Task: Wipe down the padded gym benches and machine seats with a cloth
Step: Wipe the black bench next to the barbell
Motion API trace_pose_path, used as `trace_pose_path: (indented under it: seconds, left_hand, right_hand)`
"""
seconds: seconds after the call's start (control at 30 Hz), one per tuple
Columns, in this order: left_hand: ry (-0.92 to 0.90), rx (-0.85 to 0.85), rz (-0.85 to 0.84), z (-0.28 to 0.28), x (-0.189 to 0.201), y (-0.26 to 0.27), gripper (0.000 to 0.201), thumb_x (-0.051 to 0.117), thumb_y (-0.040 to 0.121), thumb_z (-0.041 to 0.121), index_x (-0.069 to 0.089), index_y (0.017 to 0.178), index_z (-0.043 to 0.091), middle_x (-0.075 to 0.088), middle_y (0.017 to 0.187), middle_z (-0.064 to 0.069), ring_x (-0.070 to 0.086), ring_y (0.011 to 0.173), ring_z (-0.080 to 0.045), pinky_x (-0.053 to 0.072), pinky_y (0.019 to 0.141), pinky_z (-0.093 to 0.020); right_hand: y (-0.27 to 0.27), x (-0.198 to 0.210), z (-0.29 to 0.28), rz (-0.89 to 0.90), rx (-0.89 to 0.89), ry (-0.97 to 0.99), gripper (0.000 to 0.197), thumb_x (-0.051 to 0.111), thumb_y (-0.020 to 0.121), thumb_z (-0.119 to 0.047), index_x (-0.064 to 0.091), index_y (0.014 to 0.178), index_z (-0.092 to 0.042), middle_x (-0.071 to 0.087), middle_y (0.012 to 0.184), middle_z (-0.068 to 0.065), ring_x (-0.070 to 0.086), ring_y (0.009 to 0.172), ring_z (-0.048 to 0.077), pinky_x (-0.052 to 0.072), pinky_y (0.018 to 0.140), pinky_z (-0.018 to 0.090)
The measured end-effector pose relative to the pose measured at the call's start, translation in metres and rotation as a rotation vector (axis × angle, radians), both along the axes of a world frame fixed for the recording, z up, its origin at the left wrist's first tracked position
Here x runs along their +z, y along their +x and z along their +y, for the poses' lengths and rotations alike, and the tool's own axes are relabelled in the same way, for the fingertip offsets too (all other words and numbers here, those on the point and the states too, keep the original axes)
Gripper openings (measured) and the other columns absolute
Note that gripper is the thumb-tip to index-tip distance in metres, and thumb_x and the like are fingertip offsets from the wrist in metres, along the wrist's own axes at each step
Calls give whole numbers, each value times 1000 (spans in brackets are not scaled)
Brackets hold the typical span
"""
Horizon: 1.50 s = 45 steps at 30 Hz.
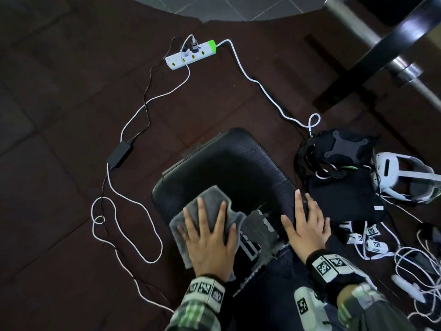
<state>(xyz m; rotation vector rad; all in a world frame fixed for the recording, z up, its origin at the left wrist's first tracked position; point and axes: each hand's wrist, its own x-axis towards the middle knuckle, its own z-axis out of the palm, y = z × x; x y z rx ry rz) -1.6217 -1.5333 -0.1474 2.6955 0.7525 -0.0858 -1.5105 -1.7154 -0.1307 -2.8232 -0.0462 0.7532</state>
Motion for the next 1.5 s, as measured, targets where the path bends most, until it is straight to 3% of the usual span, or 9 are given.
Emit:
trace_pose_path:
  seconds: [0.13, 0.27, 0.47, 0.63, 0.87, 1.03, 1.23, 1.37, 1.5]
  left_hand:
    - [46, -39, -2, 37, 2, 53, 54, 38, 92, 60, 43, 143, 44, 30, 160, -6, 18, 146, -43, 7, 114, -64]
    - [7, 182, 29, 85, 2, 84, 60, 32, 89, 59, 48, 143, 37, 39, 154, -12, 29, 141, -48, 19, 111, -70]
    - [-4, 321, -23, 66, 1, 41, 57, 40, 93, 46, 52, 142, 18, 40, 150, -22, 32, 136, -51, 29, 107, -68]
    - [-26, 250, 97, 21, 1, 19, 61, 42, 91, 51, 49, 144, 21, 28, 158, -20, 21, 141, -53, 20, 106, -75]
    - [-40, 294, 120, 57, 7, 125, 63, 31, 93, 60, 42, 148, 30, 23, 161, -15, 13, 143, -54, 1, 109, -74]
    - [-69, 31, 217, 45, 16, 206, 54, 35, 98, 57, 36, 149, 38, 17, 163, -9, 10, 145, -47, -2, 115, -67]
    - [2, -433, -22, 5, 4, 161, 42, 42, 94, 48, 60, 131, 40, 35, 157, -6, 21, 145, -44, 9, 115, -65]
    - [7, -396, -43, 30, 4, 113, 46, 43, 93, 46, 56, 137, 37, 40, 155, -4, 28, 144, -39, 19, 116, -61]
    - [-5, -140, -7, 62, 4, 132, 50, 40, 94, 50, 53, 140, 35, 40, 154, -8, 29, 141, -45, 17, 113, -64]
  right_hand:
    - [0, -1, -1, 0, 8, 1, 71, -2, 69, -76, -19, 134, -52, -4, 155, -11, -3, 141, 14, -3, 112, 49]
    - [-2, -1, -1, -9, 9, 6, 75, -9, 66, -81, -18, 135, -52, -3, 155, -12, -2, 141, 15, -3, 112, 48]
    - [-2, -1, -1, 5, 8, 5, 71, -2, 70, -75, -18, 135, -51, -5, 155, -11, -4, 141, 14, -4, 112, 48]
    - [-1, -2, -2, 2, 3, 16, 69, -2, 72, -74, -20, 135, -51, -6, 155, -11, -5, 141, 13, -4, 112, 47]
    - [-3, -12, -3, -102, -5, 50, 69, -1, 82, -74, -2, 144, -45, 19, 155, 0, 16, 139, 23, 14, 108, 57]
    - [-2, -12, -1, -124, -9, 50, 66, 6, 88, -69, 13, 145, -38, 28, 151, 1, 20, 134, 22, 23, 103, 60]
    - [-3, -11, -2, -138, -7, 59, 66, 5, 87, -69, 15, 144, -36, 30, 150, 2, 20, 133, 21, 21, 104, 58]
    - [-6, -11, -1, -144, -14, 68, 64, 21, 85, -64, 12, 144, -38, 27, 151, 1, 16, 134, 20, 18, 106, 58]
    - [-5, -11, -2, -138, -14, 71, 65, 22, 84, -63, 6, 144, -41, 22, 153, -1, 13, 135, 20, 15, 107, 58]
